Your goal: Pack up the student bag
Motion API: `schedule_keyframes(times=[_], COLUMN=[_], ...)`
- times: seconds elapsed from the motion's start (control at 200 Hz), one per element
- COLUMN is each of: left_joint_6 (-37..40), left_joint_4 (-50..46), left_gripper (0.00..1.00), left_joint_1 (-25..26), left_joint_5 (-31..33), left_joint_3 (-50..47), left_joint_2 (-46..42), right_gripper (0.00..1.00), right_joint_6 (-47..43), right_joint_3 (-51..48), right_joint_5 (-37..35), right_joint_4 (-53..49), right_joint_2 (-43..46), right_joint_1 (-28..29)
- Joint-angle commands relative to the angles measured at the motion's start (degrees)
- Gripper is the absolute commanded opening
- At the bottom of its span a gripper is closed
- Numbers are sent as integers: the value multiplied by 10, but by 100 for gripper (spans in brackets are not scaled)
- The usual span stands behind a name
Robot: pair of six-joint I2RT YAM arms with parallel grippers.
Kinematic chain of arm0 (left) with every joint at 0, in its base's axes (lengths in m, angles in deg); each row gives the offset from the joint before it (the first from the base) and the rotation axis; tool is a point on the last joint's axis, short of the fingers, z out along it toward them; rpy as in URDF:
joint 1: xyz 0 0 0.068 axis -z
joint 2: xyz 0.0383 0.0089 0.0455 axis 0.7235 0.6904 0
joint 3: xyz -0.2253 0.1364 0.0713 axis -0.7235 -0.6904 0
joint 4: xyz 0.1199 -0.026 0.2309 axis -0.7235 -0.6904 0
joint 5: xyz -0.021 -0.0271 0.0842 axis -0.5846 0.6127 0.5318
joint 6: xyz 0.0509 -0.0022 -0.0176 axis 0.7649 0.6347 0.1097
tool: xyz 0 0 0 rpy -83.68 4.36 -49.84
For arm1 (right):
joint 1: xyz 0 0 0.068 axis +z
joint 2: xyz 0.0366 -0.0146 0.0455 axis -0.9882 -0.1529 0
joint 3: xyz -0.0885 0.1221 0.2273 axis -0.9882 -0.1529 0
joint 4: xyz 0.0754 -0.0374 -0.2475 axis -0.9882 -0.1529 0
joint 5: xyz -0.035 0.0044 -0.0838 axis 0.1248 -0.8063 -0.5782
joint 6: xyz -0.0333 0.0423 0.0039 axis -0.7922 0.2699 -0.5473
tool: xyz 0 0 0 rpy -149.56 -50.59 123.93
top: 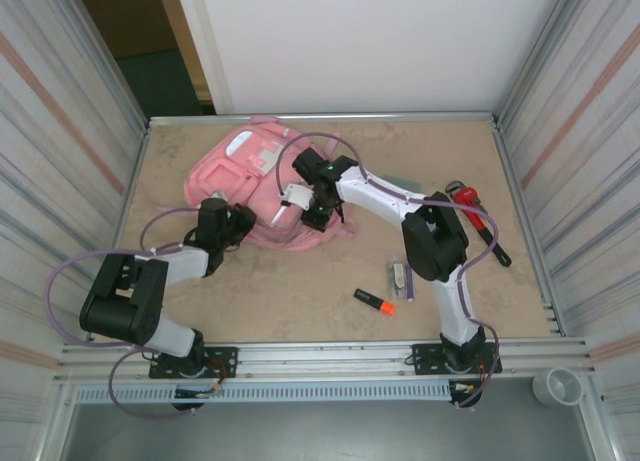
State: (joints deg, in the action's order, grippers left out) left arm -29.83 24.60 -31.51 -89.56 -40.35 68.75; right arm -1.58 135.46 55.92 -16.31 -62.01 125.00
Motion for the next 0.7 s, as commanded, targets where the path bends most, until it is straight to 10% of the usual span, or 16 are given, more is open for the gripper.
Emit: schedule_keyframes(times=[0.0, 0.386, 0.697], left_joint_6=[-29, -47, 15], left_joint_4=[18, 27, -50], left_gripper=[0, 0, 0], left_joint_1=[29, 59, 35], left_joint_5=[12, 42, 15], left_joint_3=[-11, -27, -11], left_joint_2=[-5, -13, -93], right_gripper=[0, 0, 0], right_joint_6=[70, 283, 212], right_joint_3=[26, 0, -99], right_joint_5=[50, 122, 59], right_joint_4=[10, 229, 166], right_joint_2=[-15, -34, 52], right_joint_1=[36, 78, -17])
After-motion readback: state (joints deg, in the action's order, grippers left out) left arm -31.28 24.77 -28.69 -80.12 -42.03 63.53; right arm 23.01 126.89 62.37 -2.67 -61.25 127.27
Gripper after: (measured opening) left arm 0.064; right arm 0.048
